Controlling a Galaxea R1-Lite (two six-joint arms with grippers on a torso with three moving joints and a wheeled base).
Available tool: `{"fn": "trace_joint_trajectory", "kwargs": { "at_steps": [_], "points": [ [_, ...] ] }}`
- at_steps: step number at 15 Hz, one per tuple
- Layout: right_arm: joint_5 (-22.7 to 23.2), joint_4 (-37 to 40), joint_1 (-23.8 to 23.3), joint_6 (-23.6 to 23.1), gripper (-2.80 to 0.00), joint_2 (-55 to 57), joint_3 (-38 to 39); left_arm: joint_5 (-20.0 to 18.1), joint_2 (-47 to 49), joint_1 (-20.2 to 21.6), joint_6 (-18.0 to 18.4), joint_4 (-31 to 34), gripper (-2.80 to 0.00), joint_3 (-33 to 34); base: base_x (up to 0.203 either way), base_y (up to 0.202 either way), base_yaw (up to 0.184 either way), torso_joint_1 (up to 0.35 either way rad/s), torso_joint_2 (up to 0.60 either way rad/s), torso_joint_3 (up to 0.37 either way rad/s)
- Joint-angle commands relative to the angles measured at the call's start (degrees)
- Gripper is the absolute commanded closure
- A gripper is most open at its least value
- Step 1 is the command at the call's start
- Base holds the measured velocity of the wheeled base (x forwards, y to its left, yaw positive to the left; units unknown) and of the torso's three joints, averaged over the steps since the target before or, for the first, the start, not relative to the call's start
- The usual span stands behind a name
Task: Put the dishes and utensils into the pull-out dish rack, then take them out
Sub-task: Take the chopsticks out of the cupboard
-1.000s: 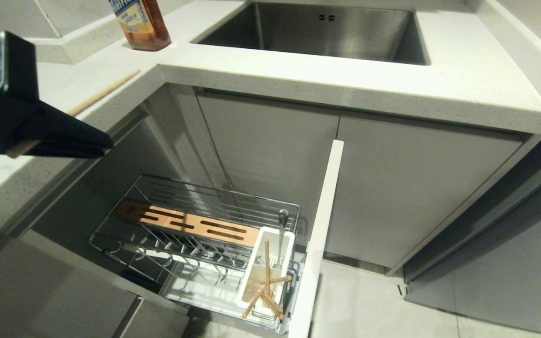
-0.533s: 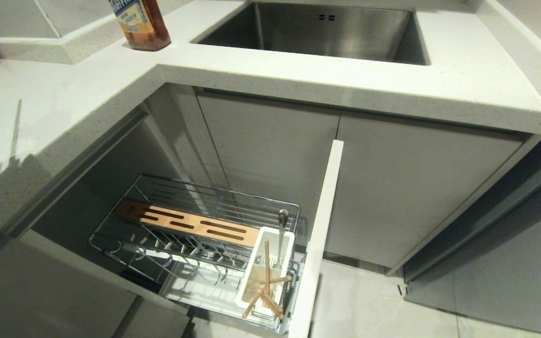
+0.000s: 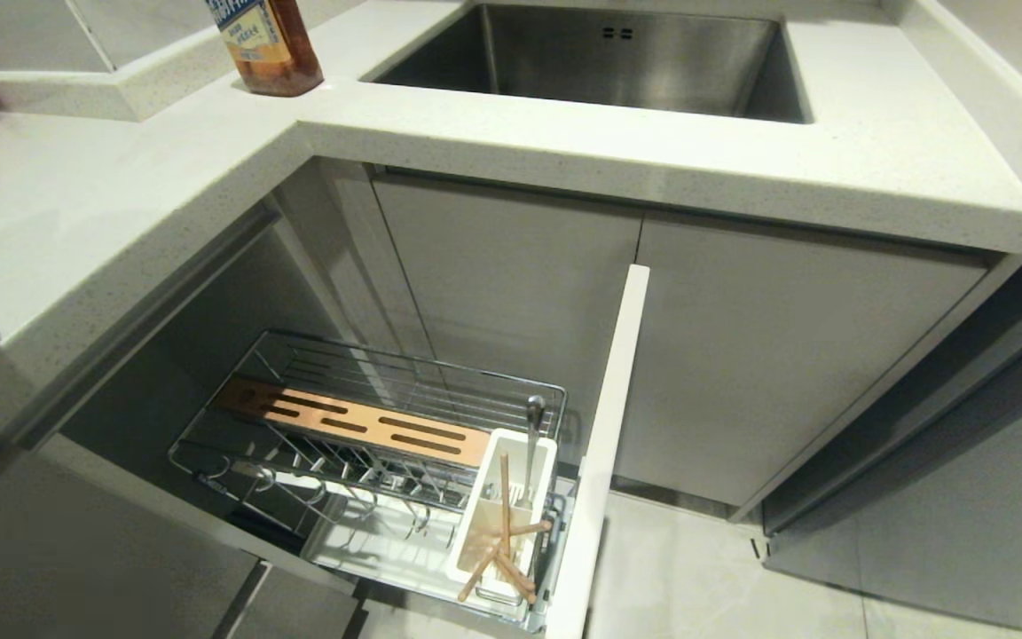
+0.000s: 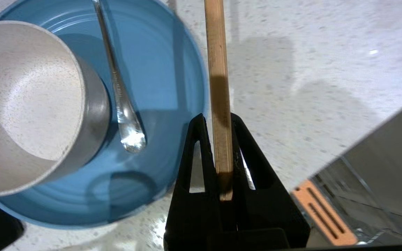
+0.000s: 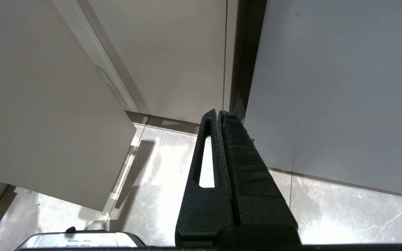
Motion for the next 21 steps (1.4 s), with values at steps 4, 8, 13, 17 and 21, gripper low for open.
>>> {"fn": "trace_joint_trajectory", "kwargs": {
  "at_steps": [4,8,13,17,21],
  "points": [
    [0.0,0.0,0.0,0.0,0.00,0.0,0.0,-3.2,4.4,7.7,2.4,1.3,0.00,0.4,0.000,0.000,0.000,0.000,0.00,0.000],
    [0.0,0.0,0.0,0.0,0.00,0.0,0.0,-4.4,5.3,10.0,3.0,2.7,0.00,0.9,0.000,0.000,0.000,0.000,0.00,0.000],
    [0.0,0.0,0.0,0.0,0.00,0.0,0.0,-4.6,7.3,12.1,3.4,2.8,0.00,0.7,0.000,0.000,0.000,0.000,0.00,0.000],
    [0.0,0.0,0.0,0.0,0.00,0.0,0.0,-4.6,7.8,12.4,3.6,6.8,0.00,0.4,0.000,0.000,0.000,0.000,0.00,0.000],
    [0.0,0.0,0.0,0.0,0.00,0.0,0.0,-4.6,7.8,12.4,4.1,7.7,0.00,0.4,0.000,0.000,0.000,0.000,0.00,0.000]
  ]
}}
